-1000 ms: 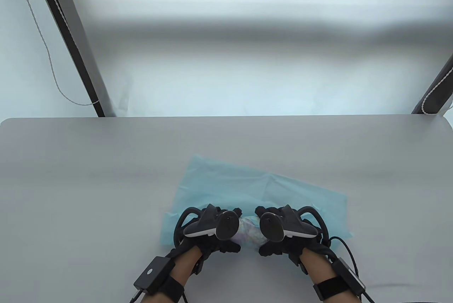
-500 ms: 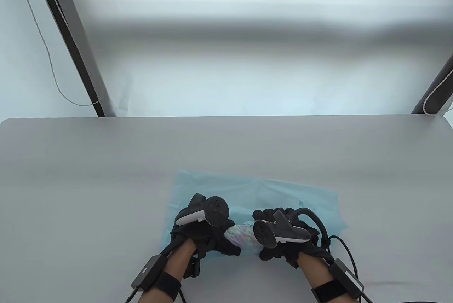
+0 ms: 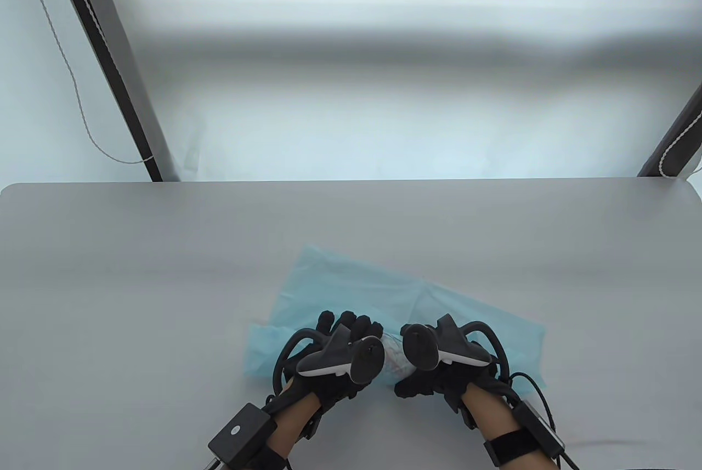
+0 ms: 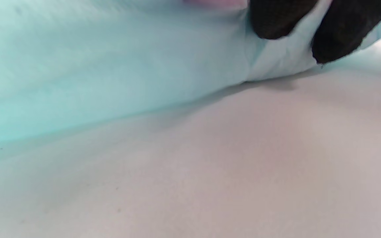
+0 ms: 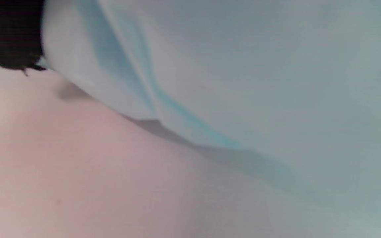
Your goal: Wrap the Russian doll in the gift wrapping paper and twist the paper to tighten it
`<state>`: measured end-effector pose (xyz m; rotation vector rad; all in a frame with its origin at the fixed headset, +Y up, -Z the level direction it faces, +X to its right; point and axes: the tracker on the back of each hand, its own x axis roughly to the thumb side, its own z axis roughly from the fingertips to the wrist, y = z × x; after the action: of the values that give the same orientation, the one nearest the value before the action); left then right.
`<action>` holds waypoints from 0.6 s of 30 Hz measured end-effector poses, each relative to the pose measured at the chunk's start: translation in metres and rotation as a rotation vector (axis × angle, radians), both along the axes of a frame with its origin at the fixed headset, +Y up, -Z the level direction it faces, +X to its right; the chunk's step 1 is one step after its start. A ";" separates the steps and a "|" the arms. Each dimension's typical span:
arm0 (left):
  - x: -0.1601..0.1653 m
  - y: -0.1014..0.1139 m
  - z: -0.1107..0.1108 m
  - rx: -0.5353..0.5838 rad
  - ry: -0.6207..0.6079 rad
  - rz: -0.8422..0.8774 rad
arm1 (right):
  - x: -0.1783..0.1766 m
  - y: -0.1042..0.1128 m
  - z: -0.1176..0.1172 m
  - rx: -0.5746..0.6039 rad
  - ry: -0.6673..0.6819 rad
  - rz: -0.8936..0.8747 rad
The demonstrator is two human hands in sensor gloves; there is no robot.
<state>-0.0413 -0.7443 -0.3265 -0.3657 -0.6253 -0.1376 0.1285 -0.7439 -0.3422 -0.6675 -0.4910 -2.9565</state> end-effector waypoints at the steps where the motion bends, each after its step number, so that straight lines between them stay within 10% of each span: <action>1: 0.002 -0.005 0.000 -0.019 0.000 -0.020 | 0.001 0.000 -0.001 -0.010 -0.012 -0.012; 9: 0.007 -0.012 -0.011 0.221 -0.011 -0.016 | 0.002 0.000 0.000 0.038 0.033 -0.039; 18: -0.016 -0.009 -0.027 -0.118 0.057 0.088 | -0.021 0.005 0.014 0.178 0.150 0.151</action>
<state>-0.0568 -0.7535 -0.3535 -0.4535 -0.5938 -0.0062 0.1074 -0.7392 -0.3287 -0.7858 -0.2500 -2.7413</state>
